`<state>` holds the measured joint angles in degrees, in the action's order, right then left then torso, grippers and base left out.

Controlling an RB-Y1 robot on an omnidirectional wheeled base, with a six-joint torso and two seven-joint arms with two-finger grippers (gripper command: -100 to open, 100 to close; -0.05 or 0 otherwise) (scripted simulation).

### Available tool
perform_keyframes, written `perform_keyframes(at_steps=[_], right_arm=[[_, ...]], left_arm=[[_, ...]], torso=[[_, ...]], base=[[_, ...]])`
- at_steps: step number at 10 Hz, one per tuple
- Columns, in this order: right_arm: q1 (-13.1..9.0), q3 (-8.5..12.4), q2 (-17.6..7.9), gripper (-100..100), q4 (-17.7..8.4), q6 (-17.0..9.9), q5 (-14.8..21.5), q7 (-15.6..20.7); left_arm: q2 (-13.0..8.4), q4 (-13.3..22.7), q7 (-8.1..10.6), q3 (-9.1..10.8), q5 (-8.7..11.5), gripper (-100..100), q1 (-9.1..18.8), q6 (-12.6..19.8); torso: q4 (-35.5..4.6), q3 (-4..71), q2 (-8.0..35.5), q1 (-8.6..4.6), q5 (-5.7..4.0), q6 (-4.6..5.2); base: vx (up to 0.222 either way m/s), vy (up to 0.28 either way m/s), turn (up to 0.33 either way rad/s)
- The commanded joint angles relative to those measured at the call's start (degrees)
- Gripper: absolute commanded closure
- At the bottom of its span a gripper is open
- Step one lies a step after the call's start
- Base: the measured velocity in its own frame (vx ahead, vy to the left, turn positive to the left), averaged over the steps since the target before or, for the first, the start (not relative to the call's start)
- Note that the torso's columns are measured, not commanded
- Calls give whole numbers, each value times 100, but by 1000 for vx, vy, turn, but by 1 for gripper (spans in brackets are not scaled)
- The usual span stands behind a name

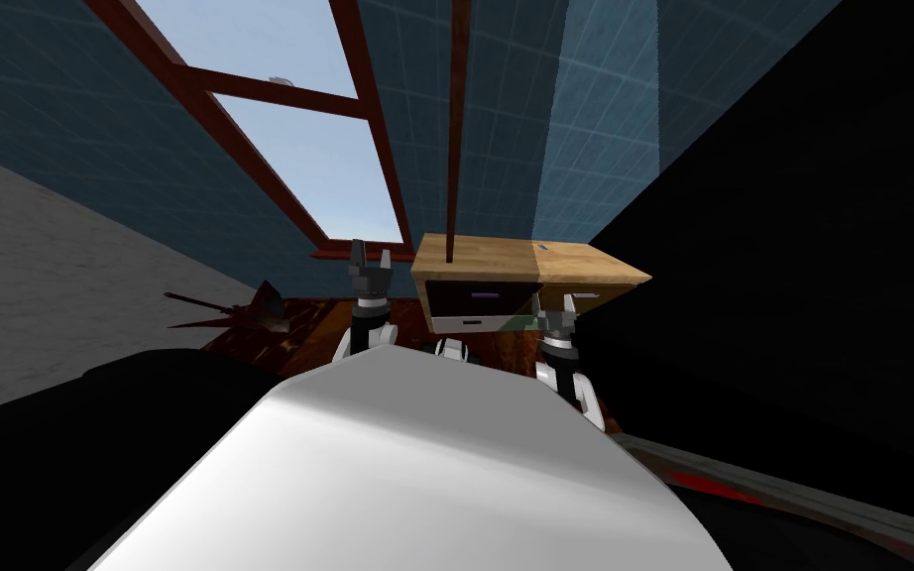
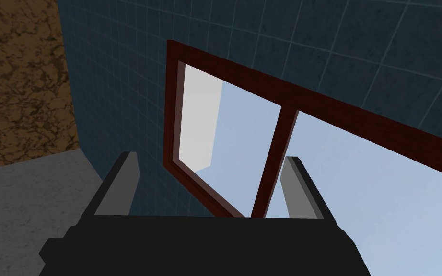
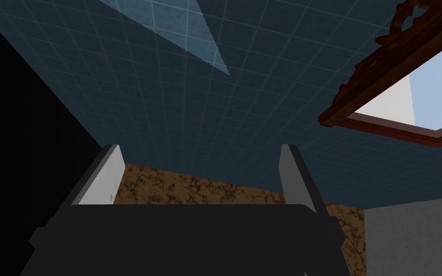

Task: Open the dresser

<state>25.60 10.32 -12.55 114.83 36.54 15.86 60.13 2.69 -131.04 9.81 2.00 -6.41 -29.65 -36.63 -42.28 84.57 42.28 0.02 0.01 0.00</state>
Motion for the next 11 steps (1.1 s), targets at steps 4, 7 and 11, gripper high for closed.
perform_keyframes(at_steps=[4, 7, 11], right_arm=[[-45, 134, -42, -100, -383, 164, 284, 892], [-67, 201, -58, -100, -571, 237, 415, 1355], [-88, 269, -71, -100, -763, 310, 546, 1975]], left_arm=[[0, 0, 0, 0, 0, 0, 0, 0], [0, 0, 0, 0, 0, 0, 0, 0], [0, 0, 0, 0, 0, 0, 0, 0]], torso=[[-1, -3, 5, -5, -1, 0], [-1, -2, 4, -5, -1, 0], [0, 0, -1, -2, -1, -1]], base=[[28, 24, 33], [20, 23, 32], [24, 26, 33]])
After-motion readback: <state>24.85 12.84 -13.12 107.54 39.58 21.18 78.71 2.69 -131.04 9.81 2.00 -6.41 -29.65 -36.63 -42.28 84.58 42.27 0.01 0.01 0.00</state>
